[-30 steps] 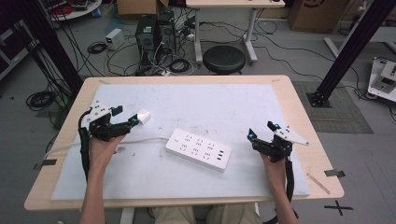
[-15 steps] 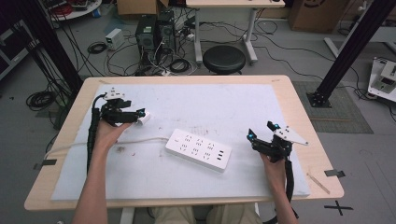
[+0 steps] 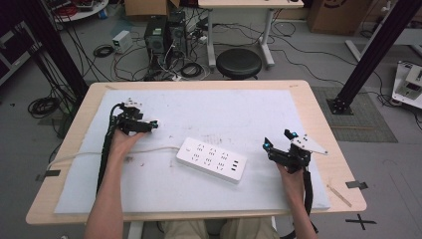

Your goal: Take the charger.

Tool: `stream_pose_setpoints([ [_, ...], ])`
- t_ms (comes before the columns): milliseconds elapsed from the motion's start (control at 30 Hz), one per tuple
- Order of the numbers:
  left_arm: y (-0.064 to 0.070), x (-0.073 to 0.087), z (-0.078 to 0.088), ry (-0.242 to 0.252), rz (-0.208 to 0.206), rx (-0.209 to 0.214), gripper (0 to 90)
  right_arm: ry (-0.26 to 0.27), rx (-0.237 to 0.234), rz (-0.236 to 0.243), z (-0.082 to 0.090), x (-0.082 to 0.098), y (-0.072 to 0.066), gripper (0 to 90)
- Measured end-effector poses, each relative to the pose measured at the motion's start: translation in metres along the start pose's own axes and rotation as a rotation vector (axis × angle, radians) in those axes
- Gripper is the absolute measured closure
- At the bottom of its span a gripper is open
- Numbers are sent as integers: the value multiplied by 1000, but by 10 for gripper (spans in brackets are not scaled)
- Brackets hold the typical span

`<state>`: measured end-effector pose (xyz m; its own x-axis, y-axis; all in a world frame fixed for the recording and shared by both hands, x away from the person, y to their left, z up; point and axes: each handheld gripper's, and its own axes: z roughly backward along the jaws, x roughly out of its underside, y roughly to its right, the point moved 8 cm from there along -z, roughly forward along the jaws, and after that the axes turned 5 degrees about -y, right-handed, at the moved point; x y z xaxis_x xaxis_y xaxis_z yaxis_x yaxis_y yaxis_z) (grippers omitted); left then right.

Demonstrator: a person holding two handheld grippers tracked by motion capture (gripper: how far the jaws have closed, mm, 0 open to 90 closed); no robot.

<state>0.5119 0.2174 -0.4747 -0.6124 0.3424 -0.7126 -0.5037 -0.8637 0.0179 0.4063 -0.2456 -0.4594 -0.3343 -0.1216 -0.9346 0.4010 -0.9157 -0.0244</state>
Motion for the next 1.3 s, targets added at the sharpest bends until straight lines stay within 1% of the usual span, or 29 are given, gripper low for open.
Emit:
stream_pose_setpoints([
  [33,0,0,-1,-2,-5,-3,279,1,-2,2,0,0,0,163],
  [133,0,2,-3,-10,-10,8,279,-4,1,2,0,0,-1,163],
  [167,1,5,-8,-32,-11,21,279,-4,2,2,-1,0,-1,163],
  [300,2,7,-12,-49,-16,19,279,-5,3,2,-1,0,-1,163],
  [400,1,10,-17,-65,-12,16,286,0,3,15,-1,0,0,163],
  [467,0,11,-18,-71,-11,16,288,-2,4,12,-1,0,0,163],
  [500,0,12,-18,-72,-11,16,288,-6,3,5,-1,0,-1,163],
  [600,0,12,-18,-72,-11,16,291,-7,3,4,-1,0,-1,163],
  [667,-1,12,-18,-72,-13,14,324,-8,5,7,-1,0,-1,163],
  [700,0,12,-18,-72,-12,19,324,-9,5,9,-1,0,-1,163],
  [733,0,12,-18,-73,-14,17,335,-9,5,9,-1,0,-1,163],
  [767,0,13,-19,-80,-25,13,338,-10,6,9,-1,0,-1,163],
  [900,2,13,-20,-86,-33,9,339,-12,3,6,-1,1,-1,163],
  [933,2,13,-20,-88,-39,6,361,-13,5,8,-1,1,-1,163],
  [1067,2,14,-20,-97,-46,-2,379,-12,6,9,-1,0,-1,163],
  [1300,1,14,-20,-96,-46,-8,409,-14,7,9,-1,1,-1,163],
])
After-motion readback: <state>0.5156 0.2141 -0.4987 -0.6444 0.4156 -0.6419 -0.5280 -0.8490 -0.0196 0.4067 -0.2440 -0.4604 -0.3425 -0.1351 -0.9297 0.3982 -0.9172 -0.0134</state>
